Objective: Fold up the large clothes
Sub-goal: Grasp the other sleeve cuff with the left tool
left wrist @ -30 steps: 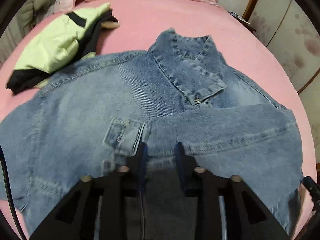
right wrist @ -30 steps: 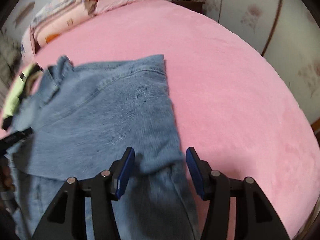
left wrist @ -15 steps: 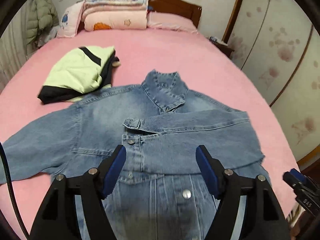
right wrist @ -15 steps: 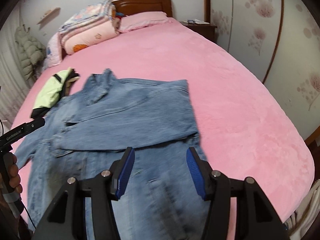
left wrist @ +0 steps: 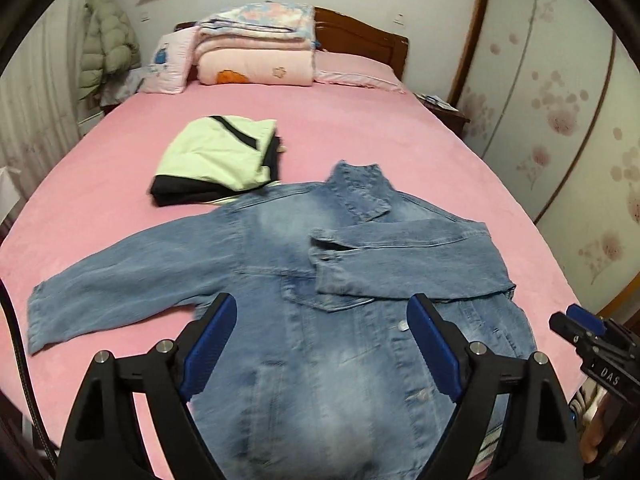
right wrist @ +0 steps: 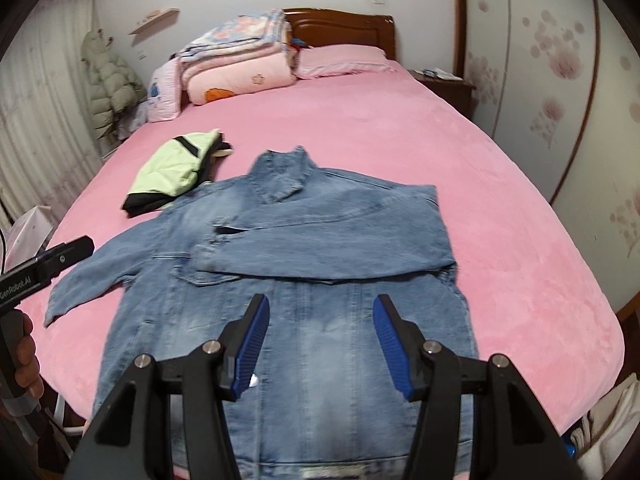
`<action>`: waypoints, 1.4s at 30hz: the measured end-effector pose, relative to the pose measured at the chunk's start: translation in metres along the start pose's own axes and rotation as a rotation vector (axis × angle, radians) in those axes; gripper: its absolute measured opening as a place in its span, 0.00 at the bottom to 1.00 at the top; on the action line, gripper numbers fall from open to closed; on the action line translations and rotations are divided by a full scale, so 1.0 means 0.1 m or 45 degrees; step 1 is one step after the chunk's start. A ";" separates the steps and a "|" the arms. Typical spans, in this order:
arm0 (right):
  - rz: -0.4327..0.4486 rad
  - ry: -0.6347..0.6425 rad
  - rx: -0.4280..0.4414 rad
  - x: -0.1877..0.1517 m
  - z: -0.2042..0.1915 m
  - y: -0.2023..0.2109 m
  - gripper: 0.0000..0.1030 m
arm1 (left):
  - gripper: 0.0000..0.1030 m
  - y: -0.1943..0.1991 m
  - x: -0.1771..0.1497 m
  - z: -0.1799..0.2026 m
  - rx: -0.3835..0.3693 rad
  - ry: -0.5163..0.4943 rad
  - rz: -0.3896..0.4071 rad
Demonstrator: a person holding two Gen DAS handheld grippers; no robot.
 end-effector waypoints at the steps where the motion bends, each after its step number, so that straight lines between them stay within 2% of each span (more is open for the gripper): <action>1: 0.003 0.007 0.010 0.02 -0.08 0.01 0.53 | 0.84 0.05 -0.01 -0.10 0.008 0.012 0.003; 9: 0.070 0.048 0.112 0.22 -1.03 0.00 0.53 | 0.89 0.47 -0.17 -1.24 0.157 0.142 0.093; 13: 0.075 0.075 0.148 0.25 -1.53 -0.14 0.53 | 0.89 0.49 -0.43 -1.99 0.209 0.312 0.126; 20: -0.040 0.177 0.182 0.09 -2.34 -0.67 0.53 | 0.89 0.10 -1.09 -3.23 0.243 0.682 0.078; 23: -0.092 0.224 0.191 -0.01 -2.65 -0.93 0.53 | 0.89 -0.14 -1.33 -3.65 0.257 0.825 0.049; 25: -0.125 0.250 0.199 -0.07 -2.81 -1.06 0.53 | 0.89 -0.30 -1.47 -3.88 0.253 0.924 0.032; 28: -0.166 0.296 0.194 -0.16 -3.00 -1.25 0.53 | 0.89 -0.45 -1.58 -4.10 0.220 1.019 0.060; 32: -0.223 0.325 0.194 -0.29 -3.13 -1.48 0.53 | 0.88 -0.61 -1.57 -4.31 0.218 1.059 0.132; 34: -0.252 0.319 0.192 -0.34 -3.14 -1.57 0.53 | 0.77 -0.71 -1.54 -4.41 0.249 1.088 0.146; 35: -0.264 0.314 0.192 -0.36 -3.14 -1.61 0.53 | 0.55 -0.74 -1.53 -4.46 0.266 1.094 0.145; 36: -0.279 0.308 0.192 -0.39 -3.13 -1.65 0.53 | 0.21 -0.79 -1.52 -4.51 0.276 1.101 0.137; 37: -0.288 0.303 0.190 -0.41 -3.11 -1.67 0.53 | 0.08 -0.88 -1.52 -4.54 0.247 1.131 0.112; 38: -0.295 0.298 0.189 -0.42 -3.10 -1.69 0.53 | 0.05 -0.91 -1.50 -4.57 0.216 1.170 0.109; 40: -0.301 0.287 0.191 -0.43 -3.05 -1.71 0.53 | 0.03 -0.90 -1.43 -4.58 0.219 1.207 0.158; 42: -0.299 0.274 0.193 -0.42 -2.97 -1.71 0.53 | 0.02 -0.80 -1.25 -4.48 0.282 1.107 0.200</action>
Point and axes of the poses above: each gripper's, at about its wrist camera, not at the fingertips, and y roughly against the way its jaws point, z to its right, x to its top, the point moved 8 cm from there along -y, roughly the way its jaws point, and after that the axes turned 5 degrees about z, right-handed, at the moved point
